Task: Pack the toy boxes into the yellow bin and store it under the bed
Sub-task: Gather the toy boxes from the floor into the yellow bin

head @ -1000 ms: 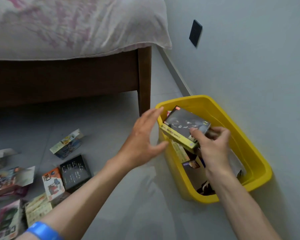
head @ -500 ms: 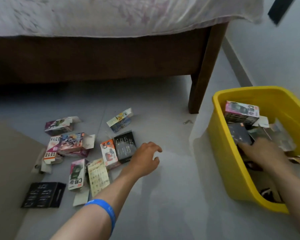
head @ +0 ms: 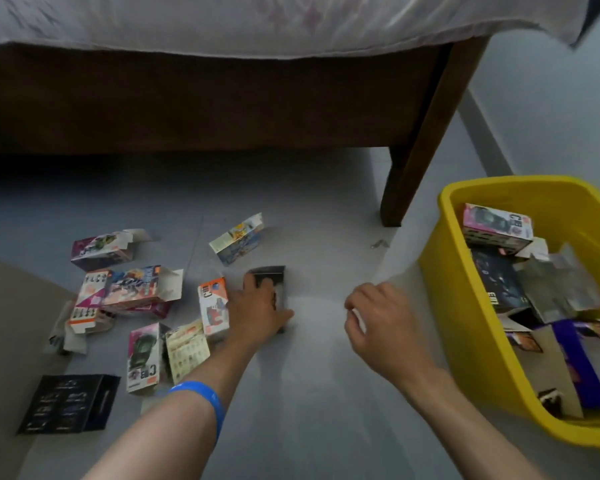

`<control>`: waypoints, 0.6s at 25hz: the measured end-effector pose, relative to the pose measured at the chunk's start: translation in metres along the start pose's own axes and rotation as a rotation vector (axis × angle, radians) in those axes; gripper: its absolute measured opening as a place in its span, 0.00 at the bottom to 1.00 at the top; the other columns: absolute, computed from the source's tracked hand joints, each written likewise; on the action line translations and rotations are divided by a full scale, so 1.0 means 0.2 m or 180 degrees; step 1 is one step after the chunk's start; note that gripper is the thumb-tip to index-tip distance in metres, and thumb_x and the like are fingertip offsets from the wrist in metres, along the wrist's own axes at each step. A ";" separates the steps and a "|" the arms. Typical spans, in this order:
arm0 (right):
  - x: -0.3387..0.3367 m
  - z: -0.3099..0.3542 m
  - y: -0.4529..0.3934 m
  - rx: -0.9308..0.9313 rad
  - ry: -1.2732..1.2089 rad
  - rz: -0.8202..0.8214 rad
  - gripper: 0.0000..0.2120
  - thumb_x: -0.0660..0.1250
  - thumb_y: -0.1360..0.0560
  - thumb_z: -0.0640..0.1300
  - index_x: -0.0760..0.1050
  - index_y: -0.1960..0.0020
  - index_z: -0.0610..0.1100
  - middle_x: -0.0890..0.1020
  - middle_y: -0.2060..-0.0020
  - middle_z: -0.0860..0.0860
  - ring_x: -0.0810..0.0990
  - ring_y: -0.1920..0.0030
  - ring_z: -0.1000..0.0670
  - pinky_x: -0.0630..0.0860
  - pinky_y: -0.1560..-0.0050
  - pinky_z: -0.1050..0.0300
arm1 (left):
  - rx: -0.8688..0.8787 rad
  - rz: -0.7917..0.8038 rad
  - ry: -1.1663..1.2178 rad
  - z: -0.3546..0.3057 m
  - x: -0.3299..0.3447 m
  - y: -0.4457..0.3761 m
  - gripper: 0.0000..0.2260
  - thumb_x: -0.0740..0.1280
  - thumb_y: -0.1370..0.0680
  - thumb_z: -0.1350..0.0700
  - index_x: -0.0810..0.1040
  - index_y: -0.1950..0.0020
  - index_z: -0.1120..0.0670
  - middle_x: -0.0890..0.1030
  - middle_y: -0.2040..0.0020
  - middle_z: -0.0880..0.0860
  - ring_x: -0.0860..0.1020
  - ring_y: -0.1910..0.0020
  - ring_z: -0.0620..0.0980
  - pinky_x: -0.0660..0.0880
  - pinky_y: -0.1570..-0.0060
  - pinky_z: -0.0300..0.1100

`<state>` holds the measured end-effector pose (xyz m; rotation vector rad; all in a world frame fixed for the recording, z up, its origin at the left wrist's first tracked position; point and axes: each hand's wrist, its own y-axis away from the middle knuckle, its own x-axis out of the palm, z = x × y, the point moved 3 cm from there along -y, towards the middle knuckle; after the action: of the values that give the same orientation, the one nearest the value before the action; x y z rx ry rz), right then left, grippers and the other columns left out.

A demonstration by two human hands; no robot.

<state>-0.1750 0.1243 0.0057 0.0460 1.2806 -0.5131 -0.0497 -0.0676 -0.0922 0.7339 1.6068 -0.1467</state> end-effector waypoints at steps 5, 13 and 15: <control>-0.14 -0.13 0.04 0.0704 -0.1071 -0.0125 0.16 0.68 0.25 0.43 0.76 0.37 0.47 0.81 0.43 0.51 0.78 0.45 0.51 0.78 0.46 0.51 | 0.0032 0.0170 0.3175 -0.30 -0.15 0.01 0.16 0.73 0.31 0.57 0.77 0.44 0.50 0.78 0.42 0.53 0.78 0.49 0.53 0.74 0.55 0.43; -0.70 -0.56 0.02 0.1326 -0.2321 -0.0206 0.23 0.76 0.34 0.61 0.73 0.43 0.60 0.79 0.46 0.63 0.79 0.44 0.61 0.82 0.48 0.52 | 0.0725 0.2254 0.3879 -1.05 -0.58 0.27 0.16 0.66 0.28 0.46 0.84 0.48 0.54 0.85 0.52 0.59 0.83 0.55 0.55 0.78 0.57 0.45; -0.73 -0.64 0.13 0.1688 -0.3017 -0.0416 0.20 0.77 0.35 0.61 0.74 0.48 0.59 0.84 0.49 0.55 0.86 0.50 0.51 0.84 0.59 0.51 | 0.0374 0.2440 0.3891 -1.20 -0.55 0.35 0.13 0.69 0.31 0.45 0.84 0.57 0.54 0.85 0.57 0.59 0.84 0.62 0.54 0.79 0.63 0.42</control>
<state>-0.3069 0.2371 0.0951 0.1429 0.2038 -0.8439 -0.2166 0.0656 0.0776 1.6583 2.2762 0.9398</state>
